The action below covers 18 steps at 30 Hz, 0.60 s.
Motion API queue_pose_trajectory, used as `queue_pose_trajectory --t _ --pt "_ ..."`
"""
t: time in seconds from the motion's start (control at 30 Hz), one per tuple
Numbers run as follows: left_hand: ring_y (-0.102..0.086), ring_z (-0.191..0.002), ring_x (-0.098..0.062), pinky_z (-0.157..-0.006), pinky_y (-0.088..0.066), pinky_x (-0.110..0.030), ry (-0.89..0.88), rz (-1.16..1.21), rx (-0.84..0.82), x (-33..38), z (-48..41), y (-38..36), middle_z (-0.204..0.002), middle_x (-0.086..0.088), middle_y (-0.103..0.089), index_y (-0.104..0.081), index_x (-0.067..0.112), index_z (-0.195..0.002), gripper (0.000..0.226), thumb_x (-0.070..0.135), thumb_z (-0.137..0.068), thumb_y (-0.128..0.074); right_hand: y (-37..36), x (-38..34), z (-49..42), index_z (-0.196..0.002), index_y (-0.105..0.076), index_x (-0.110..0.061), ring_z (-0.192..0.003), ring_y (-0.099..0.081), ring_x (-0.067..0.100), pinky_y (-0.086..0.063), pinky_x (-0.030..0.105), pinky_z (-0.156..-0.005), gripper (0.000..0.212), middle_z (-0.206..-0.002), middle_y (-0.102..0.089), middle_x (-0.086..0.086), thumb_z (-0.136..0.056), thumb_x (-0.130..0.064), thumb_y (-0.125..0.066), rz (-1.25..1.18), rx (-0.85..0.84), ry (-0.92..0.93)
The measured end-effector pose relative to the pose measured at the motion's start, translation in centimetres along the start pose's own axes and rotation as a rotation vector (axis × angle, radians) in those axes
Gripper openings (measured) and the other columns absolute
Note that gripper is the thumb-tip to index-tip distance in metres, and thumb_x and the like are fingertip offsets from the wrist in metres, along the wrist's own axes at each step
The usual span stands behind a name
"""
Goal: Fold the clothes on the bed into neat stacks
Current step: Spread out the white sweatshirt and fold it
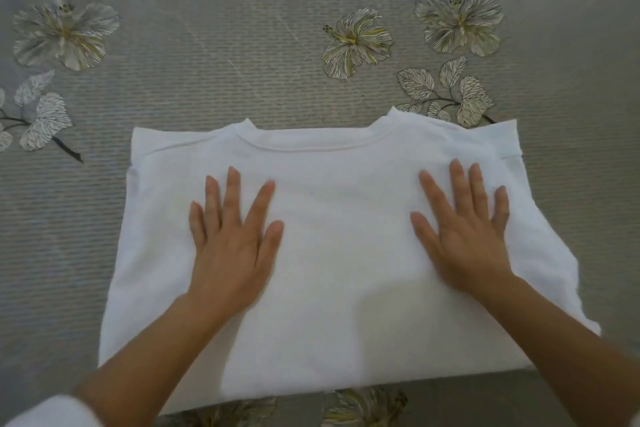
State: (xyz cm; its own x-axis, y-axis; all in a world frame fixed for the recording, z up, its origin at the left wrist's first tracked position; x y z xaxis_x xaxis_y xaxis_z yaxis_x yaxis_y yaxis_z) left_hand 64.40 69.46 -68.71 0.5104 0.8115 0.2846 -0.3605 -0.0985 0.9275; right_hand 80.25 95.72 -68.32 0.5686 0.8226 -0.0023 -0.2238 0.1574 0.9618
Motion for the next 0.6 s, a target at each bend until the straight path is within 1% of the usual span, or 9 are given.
queue_pose_trajectory --t 0.03,0.1,0.17,0.23,0.27,0.33,0.4,0.5,0.6 --pt "0.02 -0.145 -0.025 -0.116 0.009 -0.048 0.038 -0.015 -0.014 -0.1 -0.1 -0.4 -0.161 -0.003 0.011 -0.005 0.042 -0.15 0.059 0.058 -0.094 -0.009 -0.4 1.0 -0.2 -0.144 0.014 -0.047 -0.144 0.024 0.015 0.017 0.046 -0.114 0.061 -0.16 0.016 -0.003 -0.089 -0.063 -0.004 0.006 -0.031 -0.05" --pt "0.019 -0.146 -0.025 -0.116 0.009 -0.046 0.063 -0.052 -0.019 0.1 -0.4 -0.6 -0.16 -0.002 0.013 -0.002 0.042 -0.15 0.06 0.058 -0.093 -0.008 -0.9 1.9 -0.8 -0.141 0.021 -0.05 -0.143 0.028 0.016 0.015 0.05 -0.115 0.06 -0.159 0.021 -0.005 -0.088 -0.064 -0.004 -0.028 -0.056 -0.092" --pt "0.015 -0.147 -0.025 -0.117 0.008 -0.045 0.088 -0.081 -0.03 0.5 -0.4 -0.5 -0.161 -0.003 0.011 -0.001 0.041 -0.151 0.06 0.058 -0.094 -0.008 -1.1 1.7 -0.9 -0.143 0.017 -0.049 -0.143 0.027 0.017 0.014 0.05 -0.115 0.059 -0.159 0.02 -0.004 -0.091 -0.064 -0.005 -0.071 -0.054 -0.069" --pt "0.011 -0.147 -0.025 -0.118 0.006 -0.045 0.142 -0.07 -0.018 1.3 0.2 -0.3 -0.161 -0.007 0.006 -0.005 0.036 -0.152 0.062 0.056 -0.094 -0.008 -1.0 1.7 -0.9 -0.146 0.012 -0.047 -0.144 0.025 0.018 0.016 0.049 -0.115 0.058 -0.16 0.018 -0.004 -0.093 -0.063 -0.005 -0.103 -0.058 -0.04" --pt "0.01 -0.147 -0.024 -0.118 0.004 -0.045 0.162 -0.049 -0.009 2.0 0.9 -0.3 -0.161 -0.009 0.004 -0.006 0.032 -0.153 0.063 0.055 -0.094 -0.008 -0.8 2.0 -0.7 -0.145 0.013 -0.046 -0.144 0.025 0.018 0.018 0.047 -0.114 0.057 -0.16 0.017 -0.004 -0.093 -0.063 -0.004 -0.102 -0.063 -0.021" --pt "0.011 -0.147 -0.023 -0.118 0.003 -0.043 0.14 -0.007 0.001 4.7 2.7 -0.8 -0.161 -0.011 0.002 -0.007 0.028 -0.153 0.064 0.054 -0.094 -0.007 -0.6 2.9 0.2 -0.142 0.019 -0.047 -0.143 0.028 0.016 0.021 0.044 -0.113 0.056 -0.158 0.021 -0.006 -0.092 -0.061 -0.003 -0.06 -0.066 0.034" --pt "0.005 -0.147 -0.026 -0.118 -0.001 -0.043 0.06 0.012 -0.016 8.8 5.3 -2.4 -0.16 -0.013 -0.003 -0.014 0.025 -0.152 0.062 0.05 -0.096 -0.013 -0.7 4.5 1.7 -0.14 0.023 -0.047 -0.14 0.033 0.014 0.022 0.044 -0.113 0.057 -0.154 0.028 -0.009 -0.09 -0.06 0.001 -0.032 -0.077 0.079" --pt "-0.008 -0.146 -0.032 -0.117 -0.008 -0.043 -0.038 -0.008 -0.061 14.5 8.7 -5.7 -0.158 -0.015 -0.01 -0.022 0.018 -0.151 0.06 0.043 -0.097 -0.022 -1.0 8.3 4.2 -0.143 0.017 -0.049 -0.141 0.031 0.012 0.017 0.048 -0.115 0.057 -0.154 0.026 -0.013 -0.09 -0.061 0.001 -0.084 -0.112 0.045" --pt "-0.017 -0.145 -0.032 -0.116 -0.013 -0.044 0.019 0.002 -0.022 17.1 9.5 -7.3 -0.157 -0.017 -0.017 -0.025 0.009 -0.15 0.06 0.039 -0.097 -0.025 -1.2 11.4 5.4 -0.143 0.01 -0.052 -0.146 0.019 0.015 0.008 0.047 -0.116 0.056 -0.158 0.017 -0.014 -0.091 -0.06 -0.007 -0.134 -0.148 0.016"
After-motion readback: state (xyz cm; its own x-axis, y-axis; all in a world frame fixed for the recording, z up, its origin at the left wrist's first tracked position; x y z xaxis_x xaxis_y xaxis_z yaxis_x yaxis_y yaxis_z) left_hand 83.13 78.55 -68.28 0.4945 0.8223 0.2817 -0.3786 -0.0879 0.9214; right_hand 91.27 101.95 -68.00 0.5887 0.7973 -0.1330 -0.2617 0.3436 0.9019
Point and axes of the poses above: each hand's wrist, its own z-axis away from the middle knuckle, its own y-axis out of the back of the hand, x = y × z, the point moved 4 cm from there along -z, towards the middle knuckle
